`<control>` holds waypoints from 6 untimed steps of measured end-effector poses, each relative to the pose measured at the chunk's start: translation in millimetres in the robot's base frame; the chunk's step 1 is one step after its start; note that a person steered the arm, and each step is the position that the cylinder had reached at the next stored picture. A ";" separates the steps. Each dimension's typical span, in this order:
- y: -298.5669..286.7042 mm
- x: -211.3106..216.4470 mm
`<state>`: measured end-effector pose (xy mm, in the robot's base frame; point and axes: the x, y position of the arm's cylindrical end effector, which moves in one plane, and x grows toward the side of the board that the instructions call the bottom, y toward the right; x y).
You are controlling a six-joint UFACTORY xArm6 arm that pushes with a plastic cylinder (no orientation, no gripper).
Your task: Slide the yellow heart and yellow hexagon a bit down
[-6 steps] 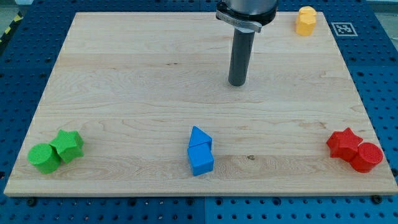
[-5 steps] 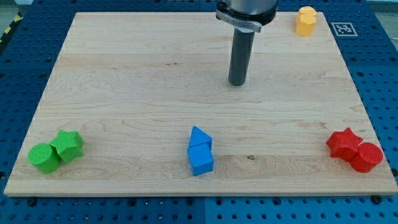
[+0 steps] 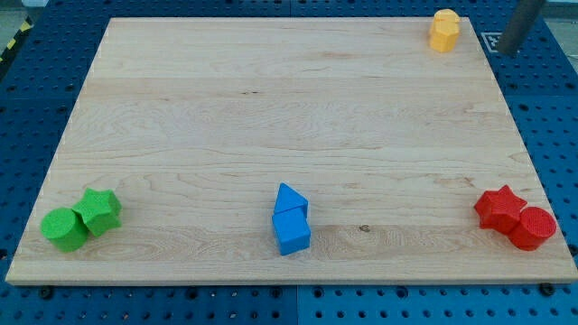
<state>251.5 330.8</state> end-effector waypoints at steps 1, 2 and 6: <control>0.0 -16.2; -13.1 -41.7; -64.8 -60.2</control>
<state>191.3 266.1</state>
